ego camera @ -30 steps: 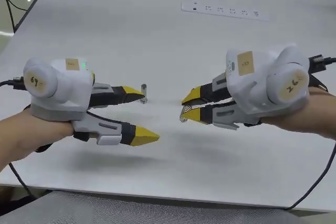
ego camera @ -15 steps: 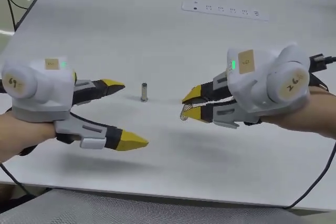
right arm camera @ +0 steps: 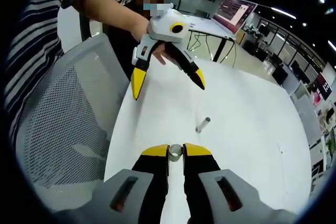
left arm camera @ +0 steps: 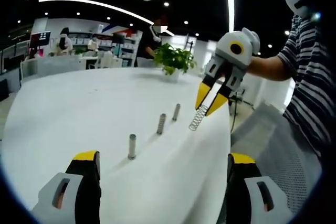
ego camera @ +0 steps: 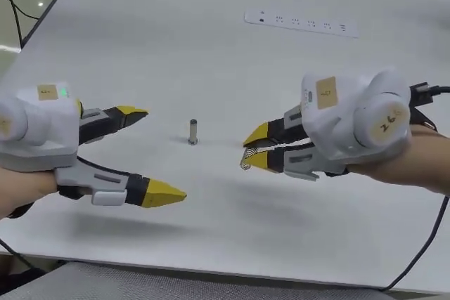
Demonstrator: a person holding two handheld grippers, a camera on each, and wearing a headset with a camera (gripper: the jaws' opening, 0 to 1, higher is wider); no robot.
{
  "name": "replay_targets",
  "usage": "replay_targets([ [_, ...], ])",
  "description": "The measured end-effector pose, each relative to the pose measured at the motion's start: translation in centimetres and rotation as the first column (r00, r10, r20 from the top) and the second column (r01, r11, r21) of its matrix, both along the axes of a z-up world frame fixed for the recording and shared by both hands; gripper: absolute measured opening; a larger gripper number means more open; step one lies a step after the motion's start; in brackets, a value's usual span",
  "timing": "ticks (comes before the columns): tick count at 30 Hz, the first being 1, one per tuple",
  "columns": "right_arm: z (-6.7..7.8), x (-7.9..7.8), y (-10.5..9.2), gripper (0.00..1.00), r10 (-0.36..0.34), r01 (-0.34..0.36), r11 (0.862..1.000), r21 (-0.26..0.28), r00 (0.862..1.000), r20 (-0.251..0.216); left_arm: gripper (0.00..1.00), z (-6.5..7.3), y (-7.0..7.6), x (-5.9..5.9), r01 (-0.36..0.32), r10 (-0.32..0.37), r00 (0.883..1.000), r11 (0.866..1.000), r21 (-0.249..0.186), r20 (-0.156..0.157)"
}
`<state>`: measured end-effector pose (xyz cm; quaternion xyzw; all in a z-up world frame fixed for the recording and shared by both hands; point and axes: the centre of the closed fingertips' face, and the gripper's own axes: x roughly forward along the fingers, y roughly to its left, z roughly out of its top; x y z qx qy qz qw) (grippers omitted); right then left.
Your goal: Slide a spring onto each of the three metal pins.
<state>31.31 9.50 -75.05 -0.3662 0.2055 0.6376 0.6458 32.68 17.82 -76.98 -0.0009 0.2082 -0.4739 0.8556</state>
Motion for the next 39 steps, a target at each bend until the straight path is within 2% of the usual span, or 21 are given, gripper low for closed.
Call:
replay_targets([
  [16, -0.8, 0.2, 1.2, 0.06, 0.013, -0.013, 1.000, -0.010, 1.000, -0.024, 0.98, 0.1, 0.8, -0.2, -0.009, 0.009, 1.000, 1.000, -0.001, 0.002],
  [25, -0.1, 0.5, 2.7, 0.06, 0.039, -0.039, 0.999, 0.003, 0.999, -0.012, 0.98, 0.2, 0.9, -0.5, -0.010, 0.010, 1.000, 1.000, -0.005, 0.000],
  [39, 1.8, 2.9, 5.2, 0.06, 0.050, -0.051, 0.998, 0.041, 0.999, 0.021, 0.98, 0.1, 1.1, -0.9, -0.014, 0.014, 1.000, 1.000, -0.006, -0.001],
])
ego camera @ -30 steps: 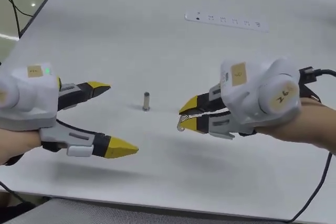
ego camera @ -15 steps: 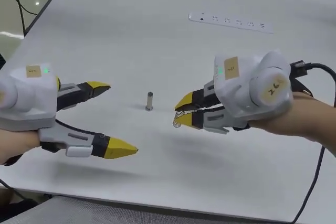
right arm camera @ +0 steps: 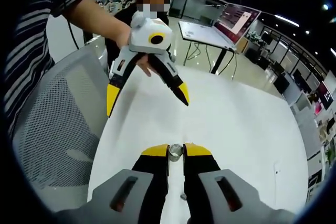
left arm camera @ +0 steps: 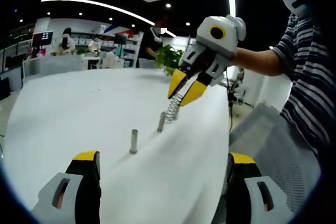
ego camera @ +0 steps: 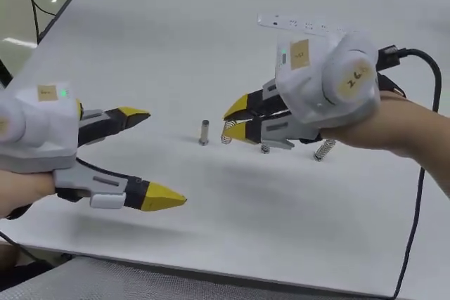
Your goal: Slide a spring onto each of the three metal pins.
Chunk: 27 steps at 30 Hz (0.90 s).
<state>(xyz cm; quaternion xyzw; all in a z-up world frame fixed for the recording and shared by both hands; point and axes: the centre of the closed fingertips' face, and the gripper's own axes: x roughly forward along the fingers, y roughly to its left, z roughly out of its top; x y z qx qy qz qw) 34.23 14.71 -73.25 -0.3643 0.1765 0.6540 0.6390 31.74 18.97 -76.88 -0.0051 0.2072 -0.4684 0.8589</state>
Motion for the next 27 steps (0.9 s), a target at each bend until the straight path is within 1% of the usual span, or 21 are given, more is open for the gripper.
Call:
replay_targets([
  [4, 0.1, 0.6, 0.4, 0.06, 0.002, -0.002, 1.000, -0.001, 1.000, 0.005, 0.98, 0.1, 0.2, 0.1, -0.005, 0.005, 1.000, 1.000, -0.001, 0.005],
  [5, 0.0, 1.2, 0.5, 0.06, -0.001, 0.001, 1.000, 0.001, 1.000, 0.005, 0.98, 0.1, 0.3, 0.1, -0.006, 0.006, 1.000, 1.000, 0.000, 0.007],
  [10, -0.2, 2.4, 1.0, 0.06, -0.037, 0.037, 0.999, 0.023, 0.999, -0.013, 0.98, 0.0, 0.4, 0.1, -0.010, 0.010, 1.000, 1.000, 0.000, 0.004],
  [14, -0.5, 2.8, 1.3, 0.06, -0.052, 0.052, 0.998, 0.027, 0.999, -0.016, 0.98, -0.1, 0.4, 0.1, -0.010, 0.010, 1.000, 1.000, 0.000, 0.003],
  [20, -1.6, 3.4, 1.4, 0.06, -0.072, 0.072, 0.997, 0.019, 0.997, -0.029, 0.98, 0.0, 0.5, 0.1, -0.014, 0.014, 1.000, 1.000, -0.002, 0.004],
  [27, -1.8, 3.6, 1.8, 0.06, -0.093, 0.095, 0.995, 0.043, 0.994, -0.051, 0.98, -0.1, 0.7, 0.1, -0.021, 0.021, 1.000, 1.000, -0.001, 0.004],
])
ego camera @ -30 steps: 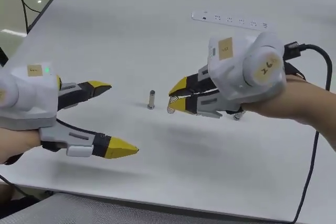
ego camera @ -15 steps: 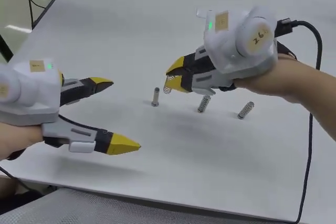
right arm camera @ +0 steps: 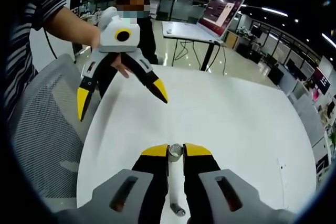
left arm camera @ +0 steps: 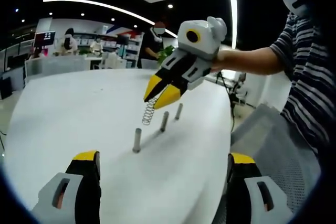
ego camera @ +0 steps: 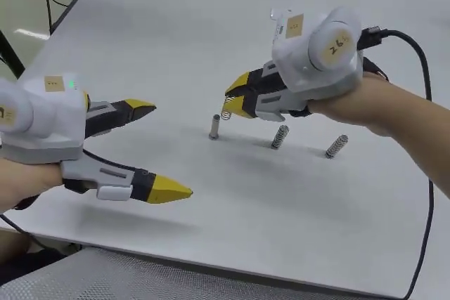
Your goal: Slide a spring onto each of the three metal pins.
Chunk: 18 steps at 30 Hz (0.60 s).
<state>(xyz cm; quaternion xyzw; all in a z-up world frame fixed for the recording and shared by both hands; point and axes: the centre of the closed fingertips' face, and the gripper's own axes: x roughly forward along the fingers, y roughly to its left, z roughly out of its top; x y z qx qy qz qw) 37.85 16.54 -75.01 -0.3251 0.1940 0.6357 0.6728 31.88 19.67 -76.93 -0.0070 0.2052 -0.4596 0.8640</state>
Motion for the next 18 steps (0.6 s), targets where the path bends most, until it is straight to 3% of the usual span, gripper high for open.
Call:
replay_targets([
  [18, -0.64, 0.31, 0.75, 0.07, -0.013, 0.013, 1.000, 0.017, 1.000, -0.002, 0.98, -0.28, 0.11, 0.14, -0.002, 0.002, 1.000, 1.000, 0.006, -0.006],
])
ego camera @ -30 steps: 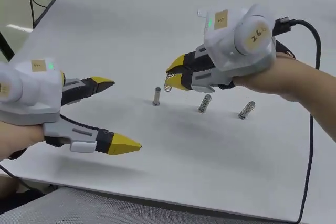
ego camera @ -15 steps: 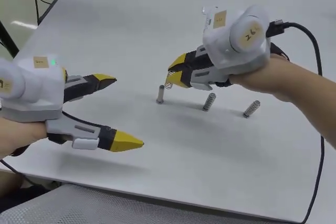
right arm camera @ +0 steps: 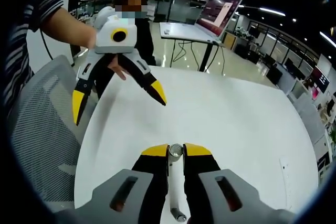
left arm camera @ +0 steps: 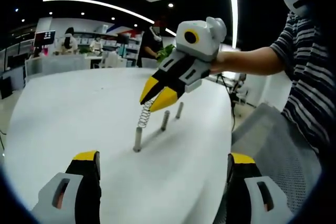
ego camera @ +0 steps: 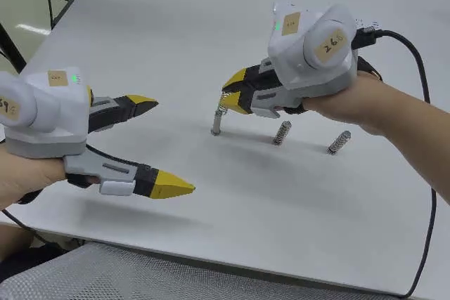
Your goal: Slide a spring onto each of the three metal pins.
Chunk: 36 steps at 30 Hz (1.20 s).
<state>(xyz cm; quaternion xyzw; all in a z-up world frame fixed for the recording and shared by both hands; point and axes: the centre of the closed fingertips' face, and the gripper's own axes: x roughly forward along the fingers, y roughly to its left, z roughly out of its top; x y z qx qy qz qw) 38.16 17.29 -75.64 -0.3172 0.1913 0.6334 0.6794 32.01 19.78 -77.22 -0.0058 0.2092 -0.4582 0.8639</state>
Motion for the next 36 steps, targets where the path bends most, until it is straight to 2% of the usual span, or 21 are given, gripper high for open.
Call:
replay_targets([
  [9, -0.7, 0.5, 0.1, 0.07, -0.022, 0.022, 1.000, 0.008, 1.000, -0.021, 0.98, 0.0, 0.3, -0.1, -0.008, 0.008, 1.000, 1.000, -0.003, -0.004],
  [19, -1.3, 0.2, 0.3, 0.07, -0.022, 0.022, 1.000, -0.003, 0.999, -0.037, 0.98, 0.0, 0.2, -0.1, -0.014, 0.014, 1.000, 1.000, -0.007, -0.007],
  [29, -4.3, 0.5, 0.4, 0.07, -0.034, 0.031, 0.998, -0.052, 0.998, -0.060, 0.98, -0.1, 0.2, 0.0, -0.016, 0.016, 1.000, 1.000, -0.009, -0.007],
  [36, -5.3, 0.2, 0.8, 0.07, -0.033, 0.028, 0.998, -0.064, 0.997, -0.066, 0.98, -0.3, 0.5, 0.1, -0.028, 0.027, 1.000, 1.000, -0.015, -0.010],
])
